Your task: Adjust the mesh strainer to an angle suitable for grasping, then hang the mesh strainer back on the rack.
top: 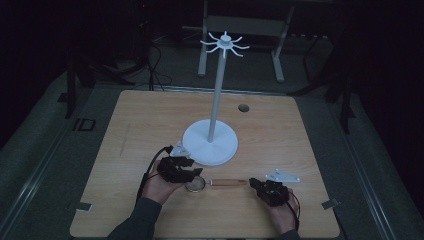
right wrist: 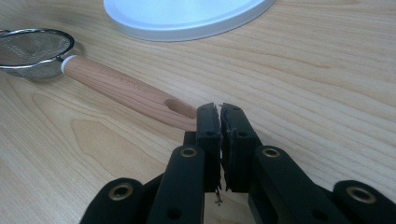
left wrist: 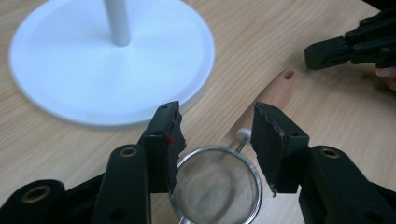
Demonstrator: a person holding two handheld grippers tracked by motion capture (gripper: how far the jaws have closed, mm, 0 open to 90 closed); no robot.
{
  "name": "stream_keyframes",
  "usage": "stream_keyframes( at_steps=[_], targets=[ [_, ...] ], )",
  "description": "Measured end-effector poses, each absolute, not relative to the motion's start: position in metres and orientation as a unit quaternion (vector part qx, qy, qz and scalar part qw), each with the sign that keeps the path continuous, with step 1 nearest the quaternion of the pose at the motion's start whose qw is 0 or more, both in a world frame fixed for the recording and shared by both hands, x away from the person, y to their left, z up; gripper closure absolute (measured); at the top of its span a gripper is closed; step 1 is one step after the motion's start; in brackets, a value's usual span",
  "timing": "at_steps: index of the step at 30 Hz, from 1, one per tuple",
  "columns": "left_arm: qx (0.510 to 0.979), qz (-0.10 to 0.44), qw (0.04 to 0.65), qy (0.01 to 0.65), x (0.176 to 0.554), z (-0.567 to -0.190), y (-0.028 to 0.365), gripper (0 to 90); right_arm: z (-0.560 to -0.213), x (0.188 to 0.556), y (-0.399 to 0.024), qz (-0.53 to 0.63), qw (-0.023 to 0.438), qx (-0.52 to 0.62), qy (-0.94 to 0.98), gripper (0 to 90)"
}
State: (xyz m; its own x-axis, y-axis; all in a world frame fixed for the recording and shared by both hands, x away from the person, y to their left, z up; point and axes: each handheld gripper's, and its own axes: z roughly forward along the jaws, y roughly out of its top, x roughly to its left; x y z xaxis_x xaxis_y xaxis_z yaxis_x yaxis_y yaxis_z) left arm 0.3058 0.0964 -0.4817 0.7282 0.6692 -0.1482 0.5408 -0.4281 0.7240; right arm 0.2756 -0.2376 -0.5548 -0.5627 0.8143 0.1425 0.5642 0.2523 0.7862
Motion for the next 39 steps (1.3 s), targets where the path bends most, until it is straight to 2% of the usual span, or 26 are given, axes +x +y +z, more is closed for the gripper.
stream_keyframes(
  at_steps=[22, 39],
  targets=[
    [0.866, 0.068, 0.380, 0.319, 0.324, -0.473, 0.072, 54.3, -0.545, 0.276, -0.261, 0.436, 0.177, 0.453, 0.757, 70.4],
    [0.897, 0.059, 0.343, 0.274, 0.334, -0.478, 0.050, 54.3, -0.546, 0.277, -0.265, 0.422, 0.188, 0.456, 0.760, 60.3]
  ],
)
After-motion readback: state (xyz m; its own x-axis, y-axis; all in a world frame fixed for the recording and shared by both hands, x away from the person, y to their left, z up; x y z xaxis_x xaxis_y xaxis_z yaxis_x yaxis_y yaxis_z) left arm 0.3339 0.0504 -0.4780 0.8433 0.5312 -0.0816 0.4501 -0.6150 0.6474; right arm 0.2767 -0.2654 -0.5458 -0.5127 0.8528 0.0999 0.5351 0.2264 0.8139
